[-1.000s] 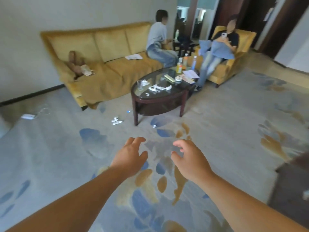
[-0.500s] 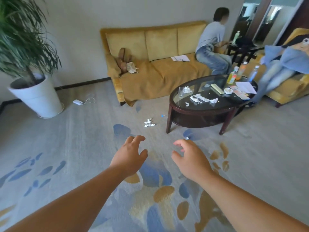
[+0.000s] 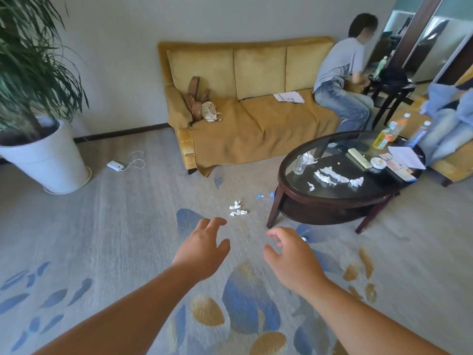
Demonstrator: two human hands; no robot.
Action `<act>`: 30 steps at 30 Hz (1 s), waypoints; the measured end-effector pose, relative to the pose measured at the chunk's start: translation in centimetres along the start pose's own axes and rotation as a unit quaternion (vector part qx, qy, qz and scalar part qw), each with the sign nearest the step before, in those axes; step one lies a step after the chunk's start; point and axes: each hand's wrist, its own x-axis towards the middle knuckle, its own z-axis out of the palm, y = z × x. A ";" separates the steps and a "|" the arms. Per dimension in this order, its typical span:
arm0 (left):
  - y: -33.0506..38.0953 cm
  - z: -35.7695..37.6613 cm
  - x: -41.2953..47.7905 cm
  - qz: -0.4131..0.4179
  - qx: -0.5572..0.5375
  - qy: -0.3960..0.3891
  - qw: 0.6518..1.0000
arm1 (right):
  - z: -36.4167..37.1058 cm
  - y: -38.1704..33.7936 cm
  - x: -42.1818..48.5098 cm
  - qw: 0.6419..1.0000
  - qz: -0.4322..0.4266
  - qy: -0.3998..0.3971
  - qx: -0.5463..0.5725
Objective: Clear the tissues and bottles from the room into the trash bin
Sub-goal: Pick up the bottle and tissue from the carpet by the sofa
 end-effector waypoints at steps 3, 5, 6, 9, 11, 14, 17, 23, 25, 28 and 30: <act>-0.9 -1.1 3.4 -0.002 -0.014 -0.004 1.000 | 0.5 -1.0 3.4 1.000 0.005 -0.006 -0.001; -1.4 -1.4 5.5 0.000 -0.016 -0.007 1.000 | 0.6 -1.3 5.7 1.000 0.006 -0.011 -0.003; -1.5 -1.5 6.5 -0.001 -0.016 -0.008 1.000 | 0.6 -1.4 6.8 1.000 0.006 -0.012 -0.002; -1.6 -1.3 9.5 -0.005 -0.016 -0.012 1.000 | 0.6 -1.1 10.1 1.000 0.002 -0.014 -0.001; -1.5 -0.9 11.6 -0.005 -0.011 -0.015 1.000 | 0.5 -0.7 12.3 1.000 0.000 -0.017 0.004; -0.9 -0.5 15.4 -0.012 -0.008 -0.014 1.000 | 0.0 0.2 16.0 1.000 -0.004 -0.017 0.019; 0.1 -0.1 19.6 -0.017 0.002 -0.008 1.000 | -1.0 1.5 20.1 0.999 -0.001 -0.017 0.032; 2.1 0.1 26.5 -0.015 0.011 -0.006 1.000 | -3.4 3.6 27.1 0.999 -0.005 -0.023 0.025; 2.4 0.0 28.2 -0.018 0.013 -0.007 1.000 | -3.9 3.9 29.0 0.999 -0.006 -0.025 0.028; 2.2 -0.1 30.9 -0.020 0.014 -0.008 1.000 | -4.0 4.1 31.6 0.999 -0.010 -0.031 0.031; 1.9 -0.2 32.7 -0.021 0.015 -0.012 1.000 | -3.7 4.2 33.4 0.999 -0.006 -0.036 0.032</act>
